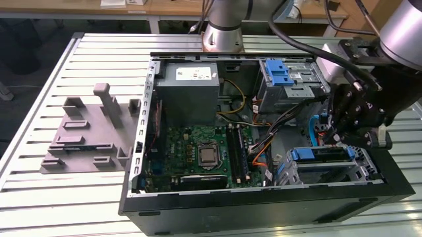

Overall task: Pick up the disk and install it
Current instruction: 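Insert the second disk wire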

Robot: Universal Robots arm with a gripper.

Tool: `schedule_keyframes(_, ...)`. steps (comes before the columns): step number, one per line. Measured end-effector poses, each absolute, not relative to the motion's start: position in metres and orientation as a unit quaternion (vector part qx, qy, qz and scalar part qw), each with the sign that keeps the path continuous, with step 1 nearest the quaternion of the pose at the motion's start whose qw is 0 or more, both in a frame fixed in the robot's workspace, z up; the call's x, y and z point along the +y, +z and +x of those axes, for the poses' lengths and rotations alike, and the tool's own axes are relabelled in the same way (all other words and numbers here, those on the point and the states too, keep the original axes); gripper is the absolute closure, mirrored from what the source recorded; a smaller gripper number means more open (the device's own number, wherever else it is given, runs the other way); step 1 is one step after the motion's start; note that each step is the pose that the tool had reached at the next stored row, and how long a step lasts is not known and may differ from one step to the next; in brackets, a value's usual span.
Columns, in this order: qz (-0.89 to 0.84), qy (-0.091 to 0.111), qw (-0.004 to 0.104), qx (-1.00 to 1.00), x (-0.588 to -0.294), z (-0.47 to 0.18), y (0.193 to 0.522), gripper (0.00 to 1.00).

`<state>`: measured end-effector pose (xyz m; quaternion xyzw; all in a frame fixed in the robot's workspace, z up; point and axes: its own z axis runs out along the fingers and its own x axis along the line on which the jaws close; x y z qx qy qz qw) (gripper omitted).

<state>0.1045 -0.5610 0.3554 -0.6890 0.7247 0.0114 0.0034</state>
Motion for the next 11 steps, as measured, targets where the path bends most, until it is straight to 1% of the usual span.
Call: schedule_keyframes(11, -0.689, 0.011, 0.004, 0.725, -0.558, 0.102, 0.374, 0.89)
